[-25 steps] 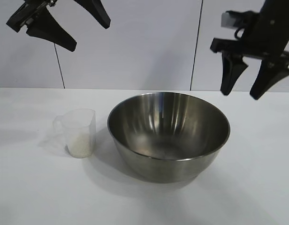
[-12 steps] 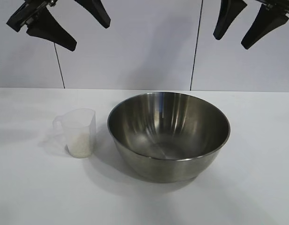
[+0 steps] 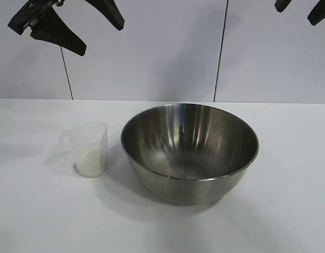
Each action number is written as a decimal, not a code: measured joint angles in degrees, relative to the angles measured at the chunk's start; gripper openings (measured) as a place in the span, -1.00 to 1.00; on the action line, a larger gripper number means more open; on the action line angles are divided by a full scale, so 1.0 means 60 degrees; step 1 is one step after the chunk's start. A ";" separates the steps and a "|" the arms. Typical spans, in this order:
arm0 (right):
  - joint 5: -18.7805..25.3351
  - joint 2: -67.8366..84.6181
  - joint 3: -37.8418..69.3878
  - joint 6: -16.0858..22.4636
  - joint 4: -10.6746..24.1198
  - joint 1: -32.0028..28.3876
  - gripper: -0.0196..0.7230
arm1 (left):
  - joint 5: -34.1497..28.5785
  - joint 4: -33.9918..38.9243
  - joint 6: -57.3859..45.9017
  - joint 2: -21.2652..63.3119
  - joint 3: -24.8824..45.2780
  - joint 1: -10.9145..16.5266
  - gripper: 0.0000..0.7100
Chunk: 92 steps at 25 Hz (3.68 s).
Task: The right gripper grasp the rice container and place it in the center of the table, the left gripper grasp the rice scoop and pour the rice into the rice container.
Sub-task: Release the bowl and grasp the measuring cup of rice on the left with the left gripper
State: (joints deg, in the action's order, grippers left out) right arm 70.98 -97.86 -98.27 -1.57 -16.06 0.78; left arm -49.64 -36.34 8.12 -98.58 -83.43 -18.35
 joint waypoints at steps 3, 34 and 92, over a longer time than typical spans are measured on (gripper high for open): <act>0.0000 0.0000 0.0027 0.0000 0.0000 0.0000 0.15 | 0.0042 0.0000 0.0000 0.0000 0.0000 0.0000 0.53; -0.0029 0.0000 0.1425 -0.0171 0.0021 0.0000 0.15 | -0.0179 0.1518 0.1183 0.0000 0.0045 0.0000 0.53; -0.0632 0.0000 0.1436 -0.0246 0.0079 0.0000 0.15 | 1.6356 0.4059 0.0480 0.2832 1.2225 -0.0945 0.53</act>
State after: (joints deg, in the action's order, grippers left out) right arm 67.19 -97.86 -89.65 -3.04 -15.59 0.78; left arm 48.50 -11.98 11.00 -81.59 -10.08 -24.02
